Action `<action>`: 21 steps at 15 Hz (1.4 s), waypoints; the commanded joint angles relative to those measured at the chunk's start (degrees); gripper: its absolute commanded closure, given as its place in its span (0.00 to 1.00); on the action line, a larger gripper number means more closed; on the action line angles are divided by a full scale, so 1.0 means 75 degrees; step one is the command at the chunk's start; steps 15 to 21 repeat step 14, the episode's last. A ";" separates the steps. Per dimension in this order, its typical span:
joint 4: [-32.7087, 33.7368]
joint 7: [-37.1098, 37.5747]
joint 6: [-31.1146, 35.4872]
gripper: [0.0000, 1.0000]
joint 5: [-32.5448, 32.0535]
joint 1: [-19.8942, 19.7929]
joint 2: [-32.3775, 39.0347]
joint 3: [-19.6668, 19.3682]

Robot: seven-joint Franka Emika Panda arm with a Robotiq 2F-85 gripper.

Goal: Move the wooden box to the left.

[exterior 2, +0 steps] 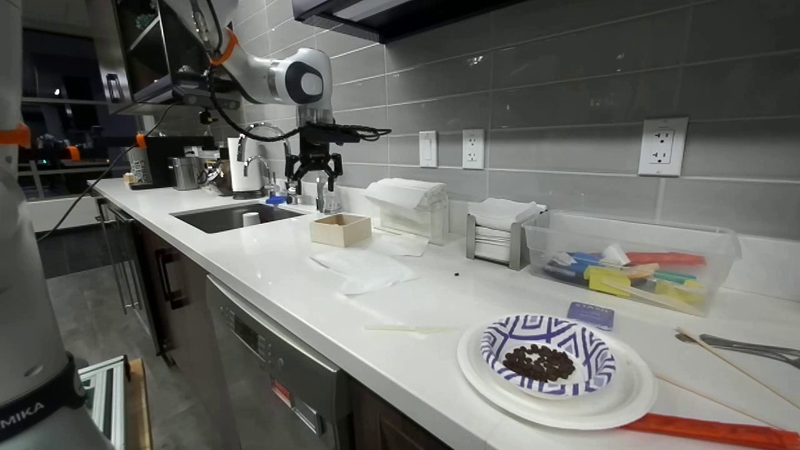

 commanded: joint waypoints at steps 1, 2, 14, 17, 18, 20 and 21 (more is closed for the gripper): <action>-0.1596 0.0778 0.0088 0.00 0.0200 -0.0277 -0.1646 -0.0414; -0.1917 0.0976 0.0023 0.00 0.0211 -0.0332 -0.2057 -0.0566; -0.3486 0.2469 -0.0917 0.00 -0.0067 -0.0410 -0.4717 -0.1917; -0.3486 0.2469 -0.0917 0.00 -0.0067 -0.0410 -0.4717 -0.1917; -0.3486 0.2469 -0.0917 0.00 -0.0067 -0.0410 -0.4717 -0.1917; -0.3486 0.2469 -0.0917 0.00 -0.0067 -0.0410 -0.4717 -0.1917; -0.3486 0.2469 -0.0917 0.00 -0.0067 -0.0410 -0.4717 -0.1917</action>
